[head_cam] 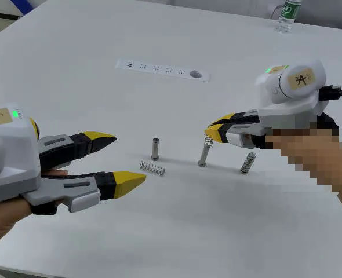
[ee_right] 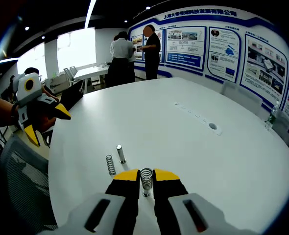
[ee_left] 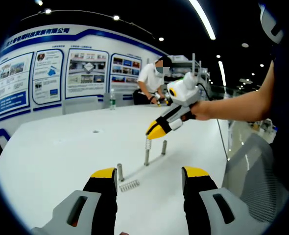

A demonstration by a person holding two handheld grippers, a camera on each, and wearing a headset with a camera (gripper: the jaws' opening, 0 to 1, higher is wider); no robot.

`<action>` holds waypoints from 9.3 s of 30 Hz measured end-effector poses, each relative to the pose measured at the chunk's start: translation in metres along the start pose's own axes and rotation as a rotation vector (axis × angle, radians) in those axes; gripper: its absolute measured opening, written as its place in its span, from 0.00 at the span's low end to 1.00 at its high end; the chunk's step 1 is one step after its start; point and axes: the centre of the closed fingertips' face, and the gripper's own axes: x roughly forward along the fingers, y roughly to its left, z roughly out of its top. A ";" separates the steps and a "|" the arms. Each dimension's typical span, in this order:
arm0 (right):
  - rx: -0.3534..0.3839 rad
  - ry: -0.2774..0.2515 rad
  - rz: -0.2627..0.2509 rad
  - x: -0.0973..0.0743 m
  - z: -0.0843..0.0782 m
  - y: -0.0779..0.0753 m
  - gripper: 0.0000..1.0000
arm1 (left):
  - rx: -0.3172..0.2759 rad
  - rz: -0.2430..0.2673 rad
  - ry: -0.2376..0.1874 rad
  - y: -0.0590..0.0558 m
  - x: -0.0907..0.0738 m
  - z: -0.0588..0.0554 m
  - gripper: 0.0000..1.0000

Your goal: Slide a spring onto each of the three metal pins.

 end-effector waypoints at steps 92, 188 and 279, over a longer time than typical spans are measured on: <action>-0.053 0.126 0.128 0.044 -0.040 0.066 0.17 | 0.013 0.019 0.009 0.004 -0.007 -0.003 0.56; 0.055 -0.216 0.253 -0.025 0.073 0.128 0.12 | 0.012 -0.057 0.003 -0.022 0.022 0.011 0.51; -0.054 -0.143 0.088 0.039 0.074 0.065 0.12 | -0.016 0.025 -0.027 0.008 -0.010 0.004 0.40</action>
